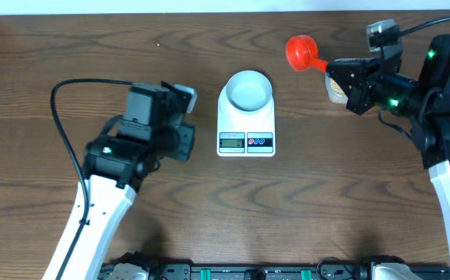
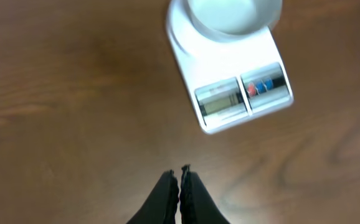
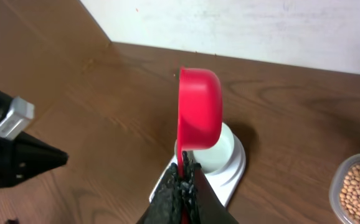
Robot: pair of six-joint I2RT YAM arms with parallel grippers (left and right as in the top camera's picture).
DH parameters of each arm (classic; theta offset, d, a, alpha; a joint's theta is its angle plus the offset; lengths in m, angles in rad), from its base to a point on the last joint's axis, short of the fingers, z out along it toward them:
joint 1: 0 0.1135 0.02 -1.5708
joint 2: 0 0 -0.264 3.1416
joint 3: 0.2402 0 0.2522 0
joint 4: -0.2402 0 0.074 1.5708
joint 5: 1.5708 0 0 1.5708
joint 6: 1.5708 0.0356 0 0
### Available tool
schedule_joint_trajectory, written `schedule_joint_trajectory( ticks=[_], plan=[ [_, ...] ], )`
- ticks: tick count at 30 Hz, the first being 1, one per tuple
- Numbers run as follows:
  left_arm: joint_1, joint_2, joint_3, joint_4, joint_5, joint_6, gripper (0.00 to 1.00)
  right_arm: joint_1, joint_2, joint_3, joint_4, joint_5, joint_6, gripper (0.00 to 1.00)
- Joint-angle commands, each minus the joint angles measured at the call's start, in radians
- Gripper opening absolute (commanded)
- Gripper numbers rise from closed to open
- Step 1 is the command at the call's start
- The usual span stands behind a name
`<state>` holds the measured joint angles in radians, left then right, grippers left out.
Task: Scoop item into bowl and weigh 50g on scale
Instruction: 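Retract the left gripper from the scale to the side, then position the scoop above the soybean tub with the right gripper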
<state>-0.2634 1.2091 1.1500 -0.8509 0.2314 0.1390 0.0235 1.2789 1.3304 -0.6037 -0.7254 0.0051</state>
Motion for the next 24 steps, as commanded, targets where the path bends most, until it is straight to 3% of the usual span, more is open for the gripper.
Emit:
schedule_joint_trajectory(
  ticks=[1, 9, 15, 16, 17, 24],
  plan=[
    [0.034, 0.006, 0.005, -0.046, 0.182, 0.169, 0.07, -0.005, -0.009, 0.022, -0.018, -0.013, -0.119, 0.01],
    [0.02, 0.006, 0.004, -0.134, 0.143, 0.333, 0.08, -0.005, -0.009, 0.022, -0.052, 0.111, -0.323, 0.01],
    [0.02, 0.006, 0.004, -0.122, 0.067, 0.332, 0.26, -0.005, -0.009, 0.022, -0.087, 0.178, -0.358, 0.01],
    [0.02, 0.006, 0.004, -0.121, 0.067, 0.332, 0.44, -0.005, -0.009, 0.022, -0.097, 0.178, -0.359, 0.01],
    [0.02, 0.006, 0.004, -0.12, 0.067, 0.332, 0.98, -0.005, -0.009, 0.022, -0.105, 0.177, -0.358, 0.01],
    [0.02, 0.006, 0.003, -0.121, 0.074, 0.331, 0.98, -0.003, -0.009, 0.022, -0.119, 0.173, -0.357, 0.01]
  ],
)
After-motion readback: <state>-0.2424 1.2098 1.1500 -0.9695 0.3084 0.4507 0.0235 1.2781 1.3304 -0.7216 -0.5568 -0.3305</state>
